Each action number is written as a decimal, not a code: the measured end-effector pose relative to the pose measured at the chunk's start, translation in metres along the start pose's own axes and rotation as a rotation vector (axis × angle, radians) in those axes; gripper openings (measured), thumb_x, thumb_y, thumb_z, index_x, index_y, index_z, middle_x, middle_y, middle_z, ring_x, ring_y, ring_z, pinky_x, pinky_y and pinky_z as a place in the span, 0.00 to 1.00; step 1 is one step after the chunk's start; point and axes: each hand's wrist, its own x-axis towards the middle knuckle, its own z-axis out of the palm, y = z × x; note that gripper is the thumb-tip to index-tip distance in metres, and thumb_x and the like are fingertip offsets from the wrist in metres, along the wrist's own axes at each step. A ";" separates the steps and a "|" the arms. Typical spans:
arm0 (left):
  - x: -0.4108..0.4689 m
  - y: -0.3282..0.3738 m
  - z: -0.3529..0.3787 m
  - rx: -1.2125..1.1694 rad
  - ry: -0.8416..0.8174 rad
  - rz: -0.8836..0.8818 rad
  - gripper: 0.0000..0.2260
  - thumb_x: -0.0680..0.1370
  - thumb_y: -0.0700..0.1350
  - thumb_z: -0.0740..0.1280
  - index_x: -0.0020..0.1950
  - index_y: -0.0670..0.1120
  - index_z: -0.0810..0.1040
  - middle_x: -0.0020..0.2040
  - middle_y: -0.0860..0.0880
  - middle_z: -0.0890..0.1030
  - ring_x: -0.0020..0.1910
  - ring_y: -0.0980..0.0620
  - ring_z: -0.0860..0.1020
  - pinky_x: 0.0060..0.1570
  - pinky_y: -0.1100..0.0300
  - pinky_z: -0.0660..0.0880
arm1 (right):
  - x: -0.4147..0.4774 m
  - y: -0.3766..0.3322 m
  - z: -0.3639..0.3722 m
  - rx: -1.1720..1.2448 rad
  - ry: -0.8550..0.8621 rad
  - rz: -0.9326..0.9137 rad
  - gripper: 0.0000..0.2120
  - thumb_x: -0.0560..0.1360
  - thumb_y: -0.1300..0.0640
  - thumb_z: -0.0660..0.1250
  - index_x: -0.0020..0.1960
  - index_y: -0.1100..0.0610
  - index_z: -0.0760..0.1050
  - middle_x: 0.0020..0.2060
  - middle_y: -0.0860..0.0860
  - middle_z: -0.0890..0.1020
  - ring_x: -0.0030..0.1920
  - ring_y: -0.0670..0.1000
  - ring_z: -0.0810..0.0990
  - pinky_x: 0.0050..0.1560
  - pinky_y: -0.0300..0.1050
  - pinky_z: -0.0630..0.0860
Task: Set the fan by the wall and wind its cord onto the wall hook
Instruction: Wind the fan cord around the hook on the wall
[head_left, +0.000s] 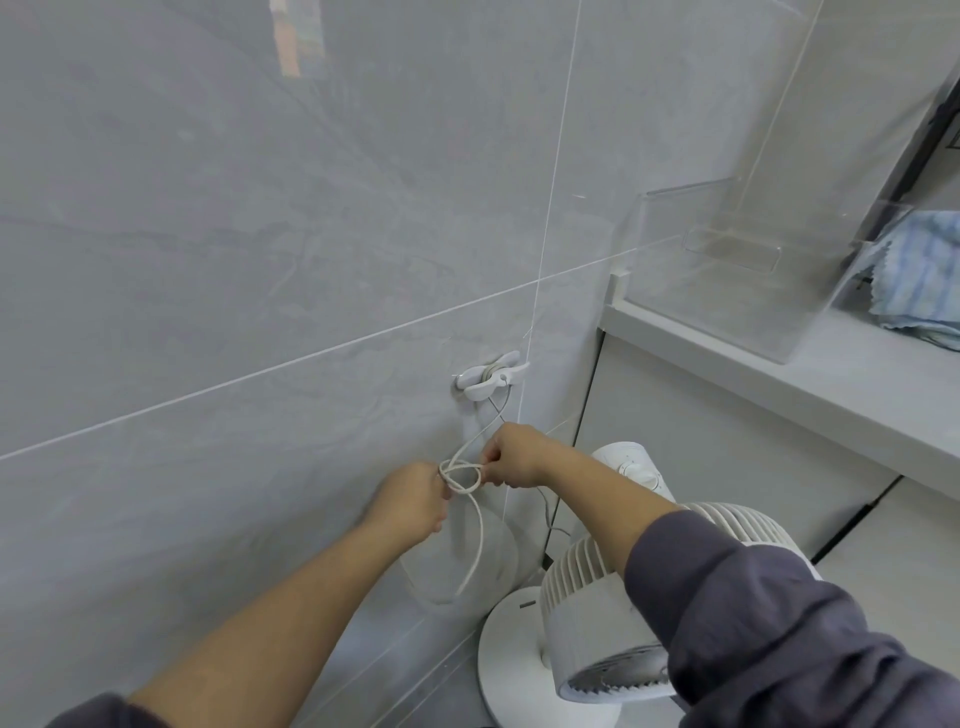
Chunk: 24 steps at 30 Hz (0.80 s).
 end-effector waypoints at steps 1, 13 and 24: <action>0.001 0.000 -0.002 0.033 0.011 -0.008 0.09 0.78 0.36 0.59 0.39 0.40 0.74 0.37 0.37 0.80 0.30 0.46 0.78 0.36 0.58 0.77 | 0.000 0.001 -0.001 0.004 0.006 0.003 0.15 0.75 0.57 0.70 0.30 0.52 0.74 0.27 0.46 0.74 0.28 0.42 0.70 0.32 0.34 0.68; -0.006 -0.007 -0.009 0.441 0.058 0.079 0.09 0.78 0.41 0.58 0.50 0.40 0.78 0.49 0.38 0.83 0.49 0.38 0.81 0.50 0.50 0.78 | -0.004 -0.003 -0.002 -0.061 0.024 -0.041 0.13 0.76 0.56 0.69 0.33 0.55 0.77 0.29 0.47 0.74 0.33 0.45 0.71 0.35 0.37 0.68; -0.005 -0.007 -0.021 0.465 -0.007 0.084 0.07 0.77 0.40 0.60 0.47 0.40 0.78 0.46 0.38 0.83 0.46 0.40 0.82 0.45 0.51 0.77 | -0.004 -0.002 0.002 0.068 0.056 -0.066 0.07 0.75 0.59 0.69 0.43 0.62 0.82 0.38 0.56 0.81 0.38 0.52 0.77 0.50 0.49 0.80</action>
